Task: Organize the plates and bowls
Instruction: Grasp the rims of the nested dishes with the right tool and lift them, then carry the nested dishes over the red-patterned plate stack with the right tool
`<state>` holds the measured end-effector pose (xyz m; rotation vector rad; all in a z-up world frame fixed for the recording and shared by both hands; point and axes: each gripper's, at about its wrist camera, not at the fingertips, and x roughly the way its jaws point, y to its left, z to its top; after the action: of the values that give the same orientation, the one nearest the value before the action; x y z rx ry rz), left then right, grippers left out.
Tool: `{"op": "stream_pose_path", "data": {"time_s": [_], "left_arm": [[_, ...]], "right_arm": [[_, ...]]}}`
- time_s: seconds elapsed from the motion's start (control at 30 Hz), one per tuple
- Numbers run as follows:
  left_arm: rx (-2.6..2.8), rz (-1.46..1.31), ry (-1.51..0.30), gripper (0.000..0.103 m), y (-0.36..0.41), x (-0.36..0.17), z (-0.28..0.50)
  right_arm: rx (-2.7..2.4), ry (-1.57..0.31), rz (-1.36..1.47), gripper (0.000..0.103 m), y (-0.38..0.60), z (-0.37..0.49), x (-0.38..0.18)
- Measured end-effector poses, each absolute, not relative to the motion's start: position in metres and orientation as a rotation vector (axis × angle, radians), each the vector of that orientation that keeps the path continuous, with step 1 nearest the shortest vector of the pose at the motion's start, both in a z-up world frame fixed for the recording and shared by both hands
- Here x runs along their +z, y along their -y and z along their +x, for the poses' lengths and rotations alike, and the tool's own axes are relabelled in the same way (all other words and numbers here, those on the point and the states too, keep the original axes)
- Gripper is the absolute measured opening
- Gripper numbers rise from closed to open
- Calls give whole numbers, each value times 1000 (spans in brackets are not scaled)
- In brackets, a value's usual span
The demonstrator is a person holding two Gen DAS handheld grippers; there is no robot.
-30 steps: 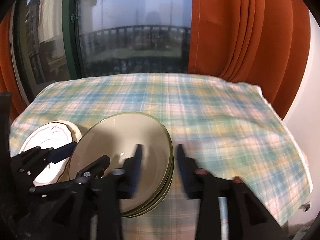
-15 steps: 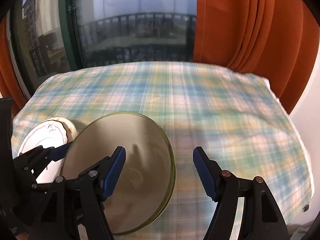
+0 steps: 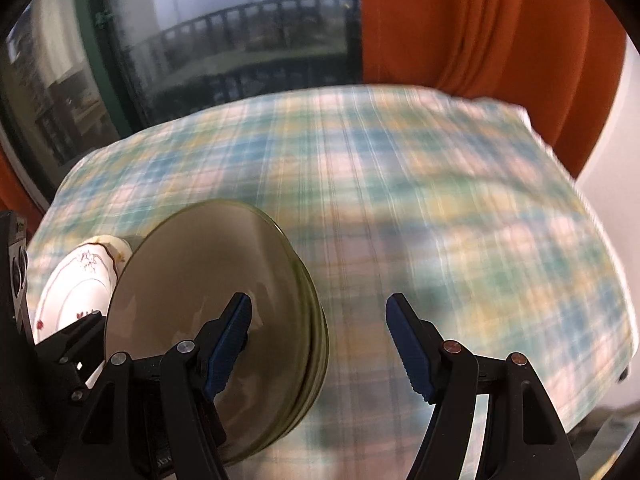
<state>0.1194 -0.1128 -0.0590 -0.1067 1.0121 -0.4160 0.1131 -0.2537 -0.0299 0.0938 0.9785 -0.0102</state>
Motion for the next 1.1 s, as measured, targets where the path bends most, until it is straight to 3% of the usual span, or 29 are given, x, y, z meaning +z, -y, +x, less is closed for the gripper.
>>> {"op": "stream_pose_path", "data": {"time_s": [0.43, 0.5, 0.57, 0.93, 1.1], "left_arm": [[-363, -69, -1051, 67, 121, -53, 118], [-344, -45, -1049, 67, 123, -52, 117], [-333, -23, -1045, 67, 124, -51, 117], [-360, -27, -1063, 62, 123, -51, 119], [-379, -43, -1064, 60, 121, -49, 118]], "right_arm": [[-17, -1005, 362, 72, 278, 115, -50], [1, -1018, 386, 70, 278, 117, -53], [23, -1035, 407, 60, 277, 120, -55], [123, -1071, 466, 39, 275, 128, -60], [104, -1066, 449, 40, 270, 126, -57]]}}
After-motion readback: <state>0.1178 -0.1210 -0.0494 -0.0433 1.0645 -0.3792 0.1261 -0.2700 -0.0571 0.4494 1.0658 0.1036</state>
